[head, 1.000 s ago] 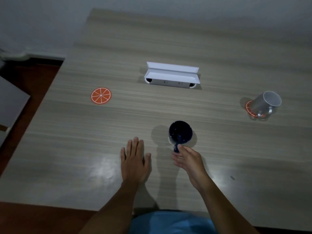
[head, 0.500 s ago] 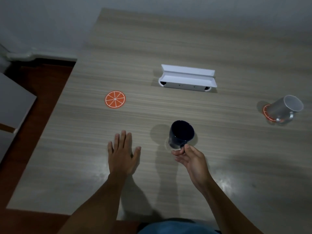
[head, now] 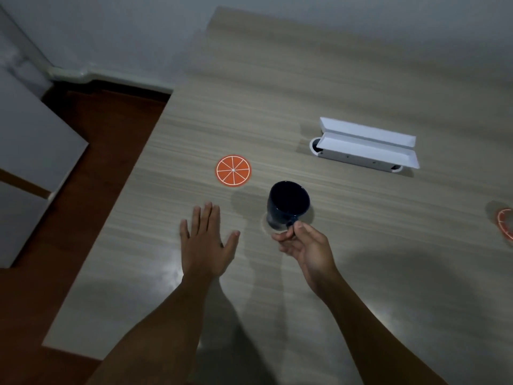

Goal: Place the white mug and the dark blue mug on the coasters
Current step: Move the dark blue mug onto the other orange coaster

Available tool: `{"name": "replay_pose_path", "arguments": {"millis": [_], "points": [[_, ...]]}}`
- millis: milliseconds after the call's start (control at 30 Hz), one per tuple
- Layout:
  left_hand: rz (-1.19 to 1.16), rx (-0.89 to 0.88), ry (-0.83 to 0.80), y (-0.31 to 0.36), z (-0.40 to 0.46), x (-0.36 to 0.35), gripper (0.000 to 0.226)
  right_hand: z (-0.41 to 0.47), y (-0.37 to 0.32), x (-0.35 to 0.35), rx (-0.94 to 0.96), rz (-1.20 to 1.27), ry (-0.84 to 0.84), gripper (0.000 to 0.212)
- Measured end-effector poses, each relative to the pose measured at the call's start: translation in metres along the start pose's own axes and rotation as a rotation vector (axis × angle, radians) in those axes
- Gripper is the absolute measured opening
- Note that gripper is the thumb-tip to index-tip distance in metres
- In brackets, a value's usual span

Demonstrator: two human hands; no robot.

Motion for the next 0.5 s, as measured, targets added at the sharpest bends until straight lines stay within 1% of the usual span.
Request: {"name": "replay_pose_path", "arguments": {"millis": [233,500], "points": [[-0.009,0.004,0.016,-0.003,0.004,-0.003,0.086,0.044,-0.015,-0.059,0.019,-0.029,-0.056,0.033],[-0.051,0.016,-0.019,-0.004,0.006,-0.001,0.084,0.082,-0.029,-0.099,0.058,0.001,-0.141,0.035]]}}
Point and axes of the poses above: each hand's wrist, its own z-axis towards the middle knuckle, its own x-axis out of the back of the hand, y = z × x, the point moved 1 cm from there along z, towards the middle knuckle
